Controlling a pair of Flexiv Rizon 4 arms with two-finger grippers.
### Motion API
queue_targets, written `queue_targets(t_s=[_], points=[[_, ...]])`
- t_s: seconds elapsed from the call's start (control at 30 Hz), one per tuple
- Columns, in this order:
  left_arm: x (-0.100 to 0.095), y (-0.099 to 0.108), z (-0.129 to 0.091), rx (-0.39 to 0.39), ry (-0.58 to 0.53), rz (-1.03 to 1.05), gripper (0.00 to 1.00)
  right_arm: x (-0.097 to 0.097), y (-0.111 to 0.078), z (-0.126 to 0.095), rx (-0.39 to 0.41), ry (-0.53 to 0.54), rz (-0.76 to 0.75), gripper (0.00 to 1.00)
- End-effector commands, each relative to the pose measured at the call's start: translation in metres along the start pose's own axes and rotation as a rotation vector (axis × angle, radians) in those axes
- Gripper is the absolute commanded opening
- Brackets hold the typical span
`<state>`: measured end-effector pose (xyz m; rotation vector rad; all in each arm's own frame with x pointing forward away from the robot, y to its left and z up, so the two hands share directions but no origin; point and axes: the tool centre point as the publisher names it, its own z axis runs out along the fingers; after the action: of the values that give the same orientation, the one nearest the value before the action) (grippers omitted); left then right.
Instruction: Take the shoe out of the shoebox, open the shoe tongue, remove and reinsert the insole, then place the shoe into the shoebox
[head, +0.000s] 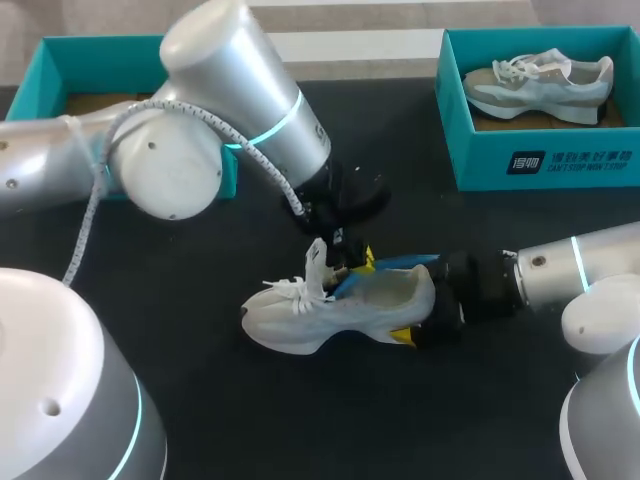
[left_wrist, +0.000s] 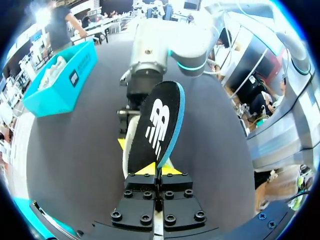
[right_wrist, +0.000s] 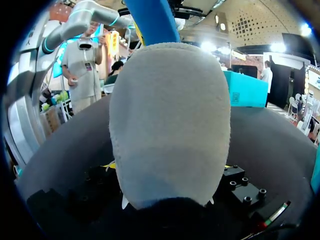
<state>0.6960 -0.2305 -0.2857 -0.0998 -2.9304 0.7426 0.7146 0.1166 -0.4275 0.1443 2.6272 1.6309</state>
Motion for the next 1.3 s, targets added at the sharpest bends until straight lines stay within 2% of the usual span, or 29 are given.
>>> queue_targets(t_s=[0.03, 0.13, 0.2, 0.4, 0.6, 0.9, 1.3], points=[[0.000, -0.011, 0.000, 0.001, 0.001, 0.007, 0.00, -0.001, -0.002, 0.005, 0.006, -0.001, 0.001, 0.00], [0.001, -0.013, 0.010, -0.001, 0.005, 0.020, 0.00, -0.001, -0.002, 0.005, 0.006, -0.001, 0.001, 0.00], [0.002, -0.013, 0.016, 0.000, 0.007, 0.032, 0.25, -0.001, -0.002, 0.005, 0.006, -0.001, 0.001, 0.00], [0.011, -0.007, 0.015, 0.048, -0.069, 0.059, 0.42, -0.001, -0.002, 0.005, 0.006, -0.001, 0.001, 0.00], [0.014, -0.006, 0.017, 0.075, -0.146, 0.084, 0.45, -0.001, -0.002, 0.005, 0.006, -0.001, 0.001, 0.00], [0.017, -0.004, 0.023, 0.148, -0.247, 0.121, 0.42, -0.001, -0.002, 0.005, 0.006, -0.001, 0.001, 0.00], [0.003, -0.014, 0.036, 0.183, -0.314, 0.079, 0.36, -0.001, -0.002, 0.005, 0.006, -0.001, 0.001, 0.00]])
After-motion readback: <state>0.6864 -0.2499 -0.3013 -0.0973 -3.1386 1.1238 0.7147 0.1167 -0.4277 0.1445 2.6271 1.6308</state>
